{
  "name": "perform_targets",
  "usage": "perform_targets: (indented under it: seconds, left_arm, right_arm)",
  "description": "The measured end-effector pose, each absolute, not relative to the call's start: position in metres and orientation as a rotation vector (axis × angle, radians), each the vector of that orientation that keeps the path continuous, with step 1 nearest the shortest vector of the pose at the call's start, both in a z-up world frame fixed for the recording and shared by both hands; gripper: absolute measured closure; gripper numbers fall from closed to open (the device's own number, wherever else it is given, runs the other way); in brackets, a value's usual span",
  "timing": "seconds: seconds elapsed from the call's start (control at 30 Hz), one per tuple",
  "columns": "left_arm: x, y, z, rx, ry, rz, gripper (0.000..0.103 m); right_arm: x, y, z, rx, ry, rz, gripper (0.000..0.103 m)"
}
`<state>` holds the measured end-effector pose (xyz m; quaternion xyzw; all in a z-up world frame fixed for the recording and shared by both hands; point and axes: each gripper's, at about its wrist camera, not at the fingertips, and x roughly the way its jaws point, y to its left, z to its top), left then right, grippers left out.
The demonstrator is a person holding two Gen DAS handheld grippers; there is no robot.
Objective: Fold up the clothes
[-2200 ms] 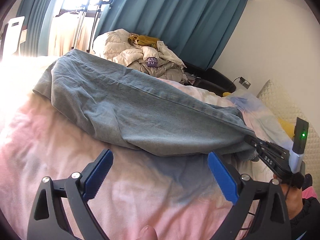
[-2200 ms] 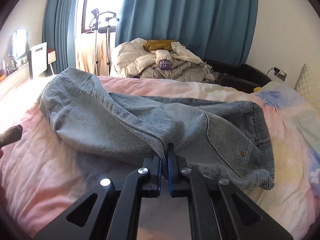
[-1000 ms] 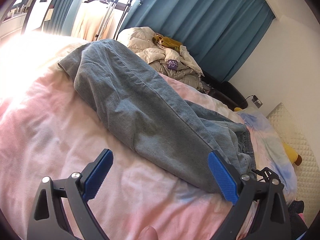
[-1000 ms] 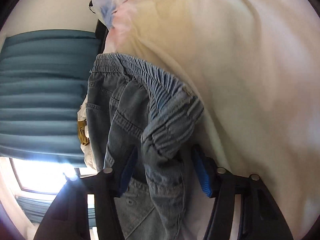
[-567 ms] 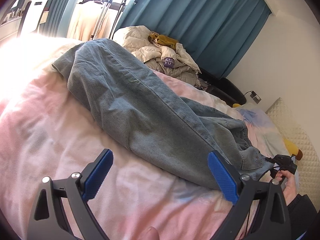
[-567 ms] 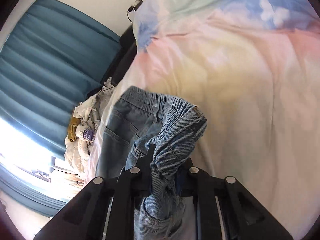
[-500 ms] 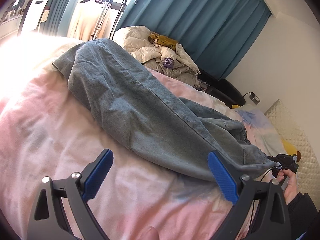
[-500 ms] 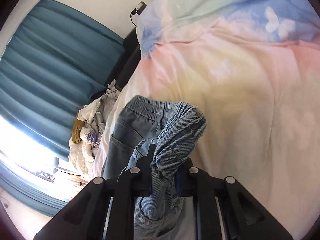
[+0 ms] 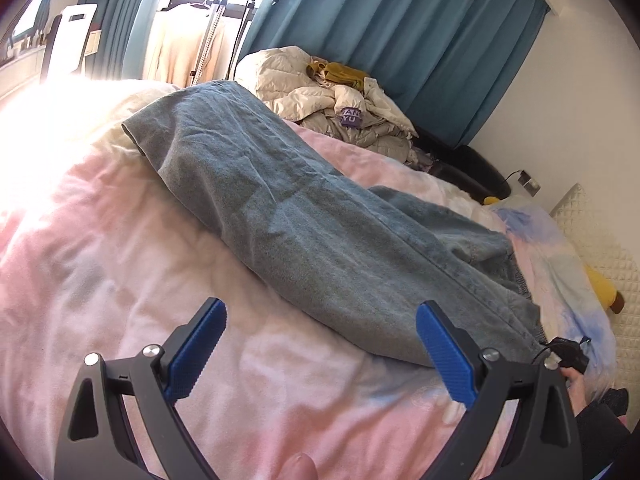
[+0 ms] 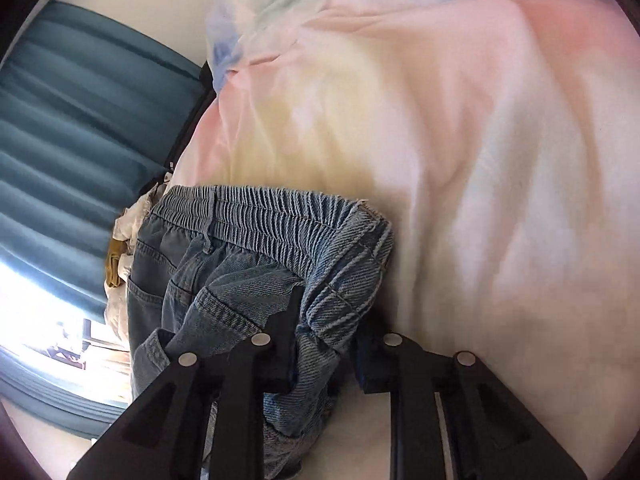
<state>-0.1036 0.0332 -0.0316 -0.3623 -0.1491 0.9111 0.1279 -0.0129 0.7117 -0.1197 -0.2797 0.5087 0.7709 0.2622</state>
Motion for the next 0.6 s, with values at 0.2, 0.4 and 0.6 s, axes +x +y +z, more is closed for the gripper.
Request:
perform_targets:
  seconds: [0.2, 0.4, 0.6]
  left_arm:
    - [-0.096, 0.042, -0.026, -1.065, -0.336, 2.653, 0.006]
    - [-0.091, 0.037, -0.025, -1.083, -0.325, 2.653, 0.006]
    - [-0.079, 0.033, -0.017, -1.09, -0.287, 2.642, 0.006]
  right_arm:
    - [-0.003, 0.697, -0.096, -0.777, 1.317, 2.061, 0.061]
    - [0.024, 0.651, -0.06, -0.69, 1.285, 2.061, 0.049]
    - [-0.009, 0.567, -0.013, -0.75, 1.1, 2.298, 0.048]
